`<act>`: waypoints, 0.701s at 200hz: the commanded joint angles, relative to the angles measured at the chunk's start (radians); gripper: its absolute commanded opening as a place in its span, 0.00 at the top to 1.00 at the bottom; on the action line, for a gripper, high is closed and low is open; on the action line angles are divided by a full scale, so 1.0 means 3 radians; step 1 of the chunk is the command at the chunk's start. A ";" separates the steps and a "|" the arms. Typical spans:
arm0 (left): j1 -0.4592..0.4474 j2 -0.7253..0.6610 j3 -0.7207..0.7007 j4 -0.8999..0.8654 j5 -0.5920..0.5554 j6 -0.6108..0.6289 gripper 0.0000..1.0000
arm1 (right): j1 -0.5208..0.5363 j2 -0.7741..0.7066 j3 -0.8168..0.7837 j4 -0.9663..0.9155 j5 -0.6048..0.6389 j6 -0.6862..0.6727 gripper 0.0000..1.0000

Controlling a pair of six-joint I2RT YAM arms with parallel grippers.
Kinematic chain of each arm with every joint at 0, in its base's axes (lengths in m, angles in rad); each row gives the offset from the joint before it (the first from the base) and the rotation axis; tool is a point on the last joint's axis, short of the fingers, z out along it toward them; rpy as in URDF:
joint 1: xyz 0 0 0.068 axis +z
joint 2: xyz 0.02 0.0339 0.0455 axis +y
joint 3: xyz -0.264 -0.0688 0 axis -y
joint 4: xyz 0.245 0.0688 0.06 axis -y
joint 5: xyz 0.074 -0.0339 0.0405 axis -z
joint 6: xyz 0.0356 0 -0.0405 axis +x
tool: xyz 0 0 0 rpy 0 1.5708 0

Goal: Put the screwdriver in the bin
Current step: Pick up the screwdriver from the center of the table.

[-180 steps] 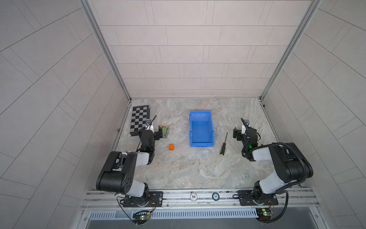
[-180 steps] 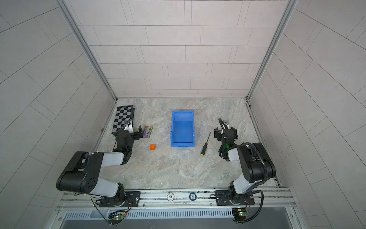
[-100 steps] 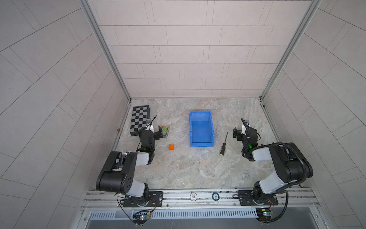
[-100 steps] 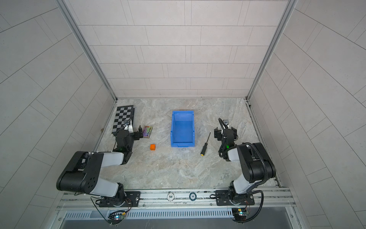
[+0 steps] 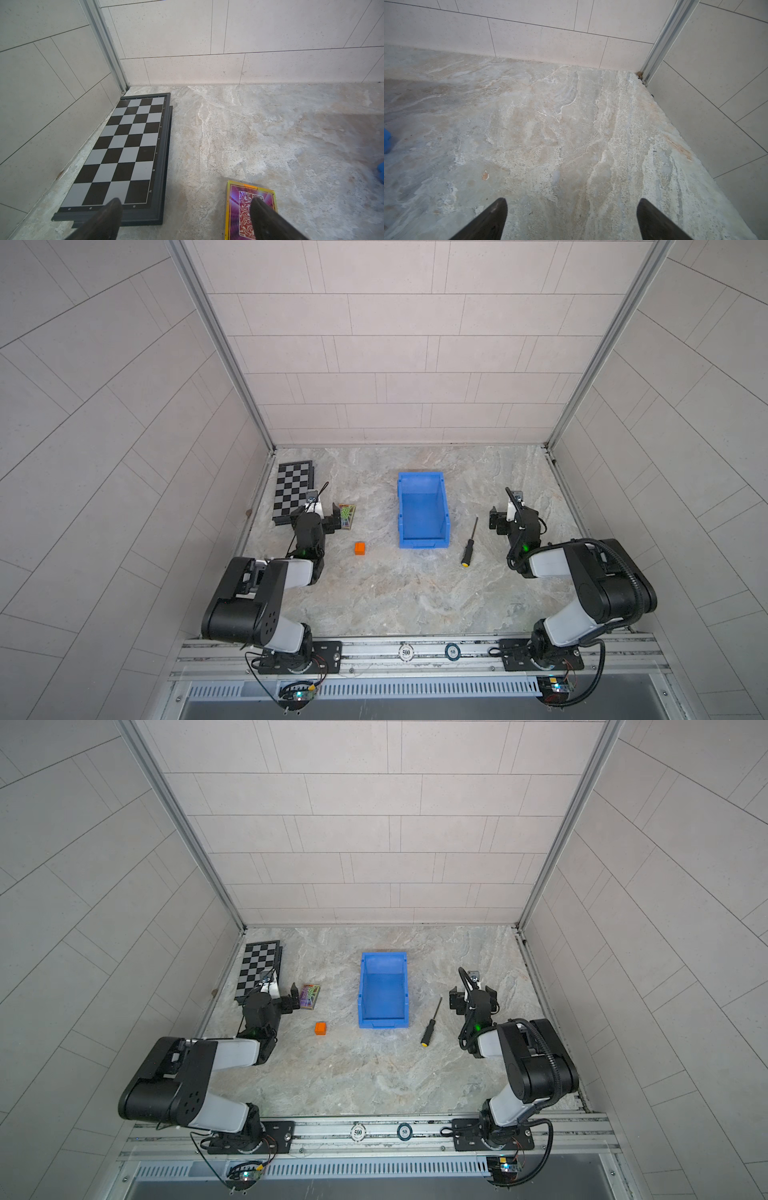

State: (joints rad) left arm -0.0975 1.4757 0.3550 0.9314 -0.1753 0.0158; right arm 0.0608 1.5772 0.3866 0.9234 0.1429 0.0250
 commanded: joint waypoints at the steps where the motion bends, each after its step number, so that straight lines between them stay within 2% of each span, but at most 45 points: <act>1: 0.0021 -0.0028 0.0009 0.0079 0.0025 0.0005 0.01 | 0.0002 0.0032 -0.0015 0.0064 0.0005 -0.0047 0.01; 24: 0.0020 -0.0061 -0.0017 0.0089 -0.0035 0.0011 0.00 | 0.0004 0.0026 -0.0005 0.0044 -0.0011 -0.0050 0.01; 39: 0.0018 -0.0175 0.0045 -0.0080 -0.0235 -0.0080 0.01 | -0.0027 -0.0073 0.0022 -0.0097 0.0005 0.0000 0.01; 57: 0.0018 -0.0550 0.0368 -0.0982 -0.0362 -0.0154 0.00 | -0.0061 -0.0322 0.0194 -0.0657 0.0004 0.0055 0.01; 71: 0.0018 -0.0875 0.0641 -0.1614 -0.0527 -0.0446 0.01 | -0.0082 -0.0574 0.0433 -0.1372 0.0027 0.0221 0.01; 89: 0.0018 -0.1230 0.0972 -0.2036 -0.0313 -0.0780 0.00 | -0.0119 -0.0889 0.0755 -0.2322 0.0122 0.0653 0.01; 102: 0.0018 -0.1335 0.1296 -0.2300 -0.0146 -0.0920 0.00 | -0.0143 -0.1057 0.0991 -0.2760 0.0101 0.0923 0.01; 140: 0.0018 -0.1088 0.2288 -0.2952 0.0491 -0.0967 0.01 | -0.0136 -0.1225 0.1572 -0.4015 -0.0309 0.1274 0.01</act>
State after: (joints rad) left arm -0.0967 1.0931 0.9131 0.2604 -0.1631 -0.2287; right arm 0.0193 1.2194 0.7742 0.1131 0.1204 0.2779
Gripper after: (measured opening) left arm 0.995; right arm 0.993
